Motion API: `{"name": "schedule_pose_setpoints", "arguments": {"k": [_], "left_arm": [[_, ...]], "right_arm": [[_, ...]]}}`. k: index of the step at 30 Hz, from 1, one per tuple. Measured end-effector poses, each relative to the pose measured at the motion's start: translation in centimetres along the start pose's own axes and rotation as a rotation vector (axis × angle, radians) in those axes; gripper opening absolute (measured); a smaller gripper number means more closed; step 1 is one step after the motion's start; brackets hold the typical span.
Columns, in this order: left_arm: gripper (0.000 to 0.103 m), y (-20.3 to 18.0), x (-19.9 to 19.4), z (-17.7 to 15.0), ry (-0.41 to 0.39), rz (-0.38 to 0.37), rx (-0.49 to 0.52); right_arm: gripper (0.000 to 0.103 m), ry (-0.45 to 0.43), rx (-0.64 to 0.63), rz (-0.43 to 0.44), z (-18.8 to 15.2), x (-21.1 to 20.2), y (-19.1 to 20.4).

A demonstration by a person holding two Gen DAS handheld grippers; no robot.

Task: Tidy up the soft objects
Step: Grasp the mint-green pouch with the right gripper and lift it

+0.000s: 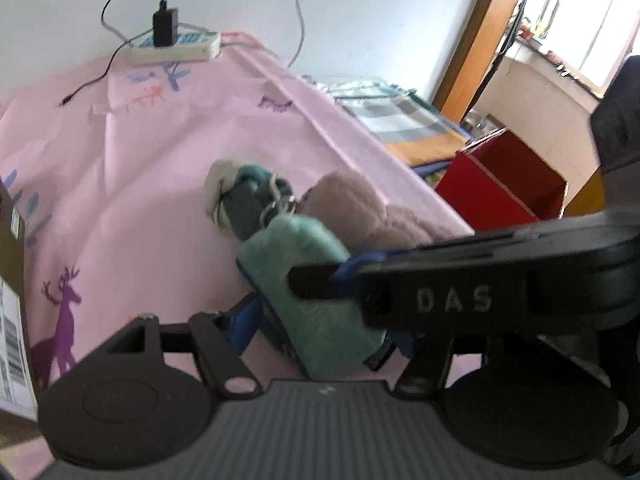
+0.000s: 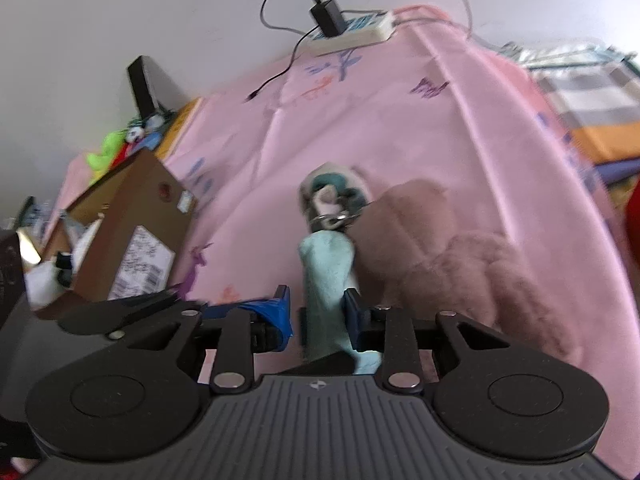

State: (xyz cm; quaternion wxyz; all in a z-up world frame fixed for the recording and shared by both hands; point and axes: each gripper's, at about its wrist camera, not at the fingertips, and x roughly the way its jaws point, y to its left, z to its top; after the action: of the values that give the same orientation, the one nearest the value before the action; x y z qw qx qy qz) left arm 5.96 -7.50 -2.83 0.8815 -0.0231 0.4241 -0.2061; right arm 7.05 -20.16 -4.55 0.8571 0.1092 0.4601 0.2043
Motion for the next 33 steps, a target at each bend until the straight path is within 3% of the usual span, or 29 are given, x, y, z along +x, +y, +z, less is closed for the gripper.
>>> {"name": "schedule_pose_setpoints", "arguments": {"k": [1, 5, 9, 23, 27, 29, 33], "left_arm": [[0.049, -0.1, 0.1, 0.2, 0.004, -0.016, 0.01], [0.045, -0.2, 0.1, 0.1, -0.003, -0.007, 0.04], [0.044, -0.3, -0.8, -0.1, -0.026, 0.009, 0.081], [0.044, 2.8, -7.6, -0.6, -0.143, 0.057, 0.106], [0.042, 3.6, -8.3, -1.0, -0.145, 0.011, 0.099], [0.056, 3.8, -7.9, -1.4, -0.133, 0.002, 0.102], [0.061, 4.3, -6.4, -1.8, -0.074, -0.058, 0.072]], "right_arm": [[0.009, 0.006, 0.004, 0.021, 0.0, 0.0, 0.0], [0.007, 0.02, 0.024, 0.049, 0.2, 0.3, 0.2], [0.005, 0.033, 0.079, 0.097, 0.3, 0.1, -0.1], [0.002, -0.038, 0.012, 0.218, 0.8, -0.8, 5.4], [0.004, -0.087, -0.007, 0.161, 0.5, -0.9, 6.5], [0.009, -0.128, -0.013, 0.074, 0.4, -1.2, 6.3], [0.009, -0.168, 0.004, -0.092, 0.2, -1.9, 4.4]]}}
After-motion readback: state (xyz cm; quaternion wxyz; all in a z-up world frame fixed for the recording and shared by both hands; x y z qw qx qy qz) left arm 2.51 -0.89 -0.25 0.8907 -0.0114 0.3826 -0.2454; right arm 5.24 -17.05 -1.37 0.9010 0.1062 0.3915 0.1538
